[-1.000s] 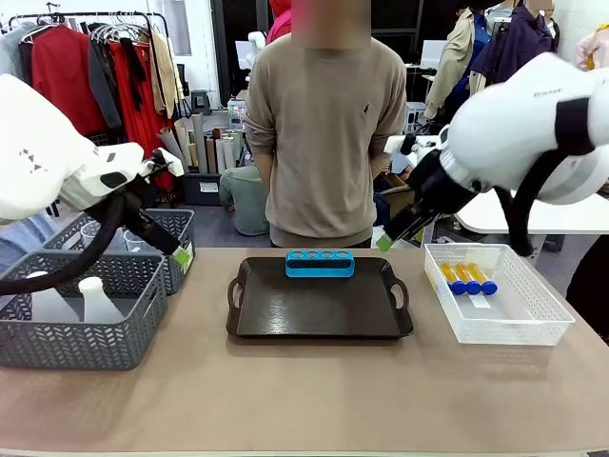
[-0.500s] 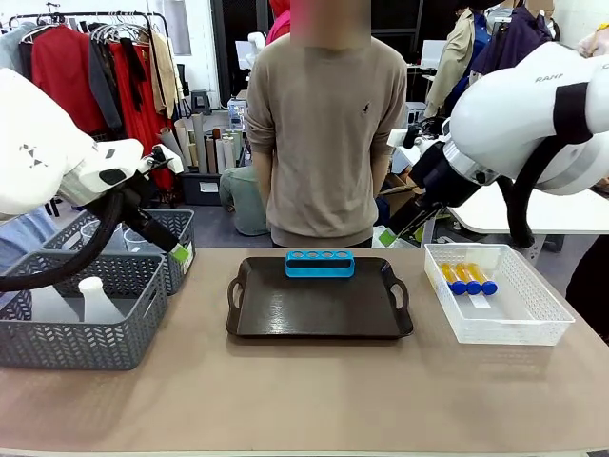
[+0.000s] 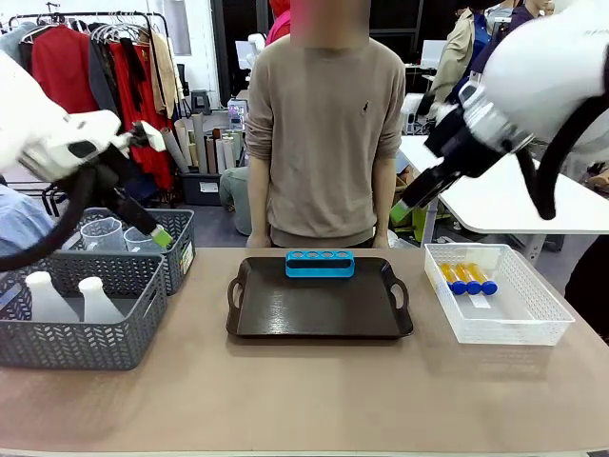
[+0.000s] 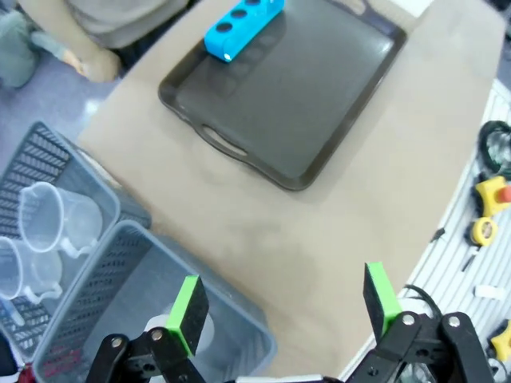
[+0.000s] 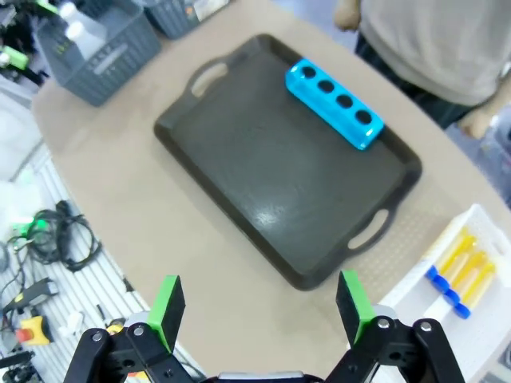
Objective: Prepare the laboratory tools.
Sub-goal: Pick up one Large Measuring Cup and place it on the Handle tray.
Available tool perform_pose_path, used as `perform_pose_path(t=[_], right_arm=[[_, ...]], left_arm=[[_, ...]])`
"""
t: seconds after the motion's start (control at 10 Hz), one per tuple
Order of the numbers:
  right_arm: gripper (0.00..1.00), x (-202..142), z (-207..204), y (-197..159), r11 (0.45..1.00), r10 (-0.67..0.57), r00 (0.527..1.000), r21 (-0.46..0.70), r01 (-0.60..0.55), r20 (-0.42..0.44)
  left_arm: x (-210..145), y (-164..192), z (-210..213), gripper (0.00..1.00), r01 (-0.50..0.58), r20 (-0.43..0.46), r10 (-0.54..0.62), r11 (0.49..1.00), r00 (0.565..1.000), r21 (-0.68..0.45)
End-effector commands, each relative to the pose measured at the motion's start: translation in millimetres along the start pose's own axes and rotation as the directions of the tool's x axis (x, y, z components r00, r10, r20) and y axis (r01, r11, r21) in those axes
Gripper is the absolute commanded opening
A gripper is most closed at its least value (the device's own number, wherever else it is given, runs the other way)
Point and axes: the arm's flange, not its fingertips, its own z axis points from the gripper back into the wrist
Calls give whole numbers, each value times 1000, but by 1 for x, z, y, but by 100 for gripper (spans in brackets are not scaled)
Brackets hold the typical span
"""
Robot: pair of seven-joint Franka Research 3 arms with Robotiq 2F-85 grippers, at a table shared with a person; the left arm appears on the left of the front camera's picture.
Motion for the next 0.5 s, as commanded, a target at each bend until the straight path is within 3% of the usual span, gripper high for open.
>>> perform_pose_path(t=[0.0, 0.4], right_arm=[[100, 3, 37, -3, 996, 26, 999, 81, -30, 48], [100, 17, 113, -9, 994, 40, 993, 93, -51, 109]], left_arm=[[7, 2, 34, 100, 48, 7, -48, 999, 999, 2], [23, 23, 91, 100, 113, 116, -115, 993, 987, 26]])
